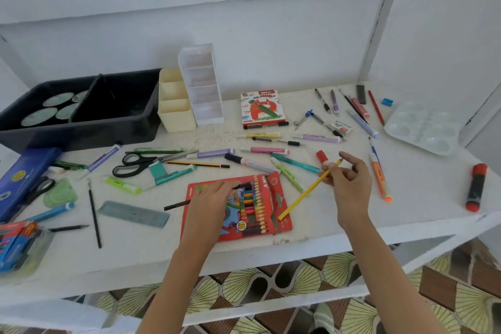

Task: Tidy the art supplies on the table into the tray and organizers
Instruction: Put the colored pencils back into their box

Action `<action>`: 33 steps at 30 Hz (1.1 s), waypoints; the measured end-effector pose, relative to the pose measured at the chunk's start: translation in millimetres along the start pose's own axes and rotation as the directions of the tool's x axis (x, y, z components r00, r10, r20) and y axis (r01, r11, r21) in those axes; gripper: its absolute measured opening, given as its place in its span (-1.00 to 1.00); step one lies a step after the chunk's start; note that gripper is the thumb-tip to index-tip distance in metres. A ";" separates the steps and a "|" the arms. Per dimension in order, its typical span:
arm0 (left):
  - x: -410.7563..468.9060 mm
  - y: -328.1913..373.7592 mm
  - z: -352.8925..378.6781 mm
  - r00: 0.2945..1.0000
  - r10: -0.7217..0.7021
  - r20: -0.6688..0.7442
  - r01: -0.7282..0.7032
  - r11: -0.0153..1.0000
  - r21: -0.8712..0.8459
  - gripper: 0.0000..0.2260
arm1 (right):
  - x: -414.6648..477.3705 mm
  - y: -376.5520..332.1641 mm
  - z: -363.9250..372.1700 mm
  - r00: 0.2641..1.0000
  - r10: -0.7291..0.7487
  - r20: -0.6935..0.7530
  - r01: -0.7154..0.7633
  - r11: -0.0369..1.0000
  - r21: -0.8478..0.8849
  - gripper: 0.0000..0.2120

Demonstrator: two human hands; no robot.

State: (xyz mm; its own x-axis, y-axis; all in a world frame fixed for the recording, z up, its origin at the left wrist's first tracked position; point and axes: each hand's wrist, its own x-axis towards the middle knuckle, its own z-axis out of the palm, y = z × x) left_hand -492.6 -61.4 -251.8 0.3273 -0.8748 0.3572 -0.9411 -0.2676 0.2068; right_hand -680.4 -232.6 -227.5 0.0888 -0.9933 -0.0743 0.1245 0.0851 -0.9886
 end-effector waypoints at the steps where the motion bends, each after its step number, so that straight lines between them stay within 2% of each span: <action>1: -7.5 1.3 1.6 0.999 -0.009 -0.031 0.009 1.000 0.015 -0.37 | -3.6 2.3 -1.0 1.000 0.011 -0.008 -0.011 1.000 0.013 -0.73; 5: -21.3 5.1 11.3 0.991 -0.056 -0.119 0.052 0.998 -0.037 -0.73 | -18.9 11.4 -0.9 0.999 0.038 -0.037 -0.036 0.999 0.039 -0.75; 8: -27.0 6.0 21.3 0.982 -0.094 -0.162 0.091 0.995 -0.030 -0.87 | -31.8 18.8 -0.1 0.998 0.033 -0.049 -0.032 0.999 0.012 -0.74; 12: -34.8 6.5 30.2 0.965 -0.226 -0.135 0.201 0.963 -0.178 -0.87 | -40.3 24.5 -8.3 0.994 0.019 -0.110 -0.027 0.998 -0.065 -0.70; 16: -34.9 8.2 31.7 0.962 -0.239 -0.134 0.217 0.963 -0.157 -0.80 | -49.4 27.0 -12.2 0.989 0.063 -0.134 -0.066 0.998 -0.018 -0.74; 21: -36.7 12.1 29.8 0.958 -0.257 -0.131 0.235 0.959 -0.161 -0.68 | -74.6 33.3 3.4 0.997 0.033 -0.074 -0.043 0.989 -0.141 -0.74; 26: -37.8 10.6 31.9 0.954 -0.276 -0.118 0.255 0.952 -0.167 -0.82 | -96.0 45.2 19.2 0.991 -0.124 0.043 0.130 0.907 -0.400 -0.77; 29: -37.2 11.8 31.2 0.955 -0.278 -0.106 0.261 0.954 -0.150 -0.84 | -98.6 59.6 28.8 0.961 -0.244 0.130 0.274 0.791 -0.547 -0.82; 33: -36.9 13.0 30.0 0.953 -0.286 -0.100 0.272 0.952 -0.137 -0.85 | -104.2 73.9 35.4 0.937 -0.326 0.125 0.340 0.768 -0.543 -0.88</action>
State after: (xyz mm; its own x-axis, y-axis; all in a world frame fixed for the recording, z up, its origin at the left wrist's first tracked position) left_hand -519.5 -44.7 -289.6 0.5899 -0.7165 0.3722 -0.7957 -0.4374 0.4191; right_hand -645.5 -120.1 -288.2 0.1663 -0.9487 0.2690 -0.4109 -0.3146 -0.8557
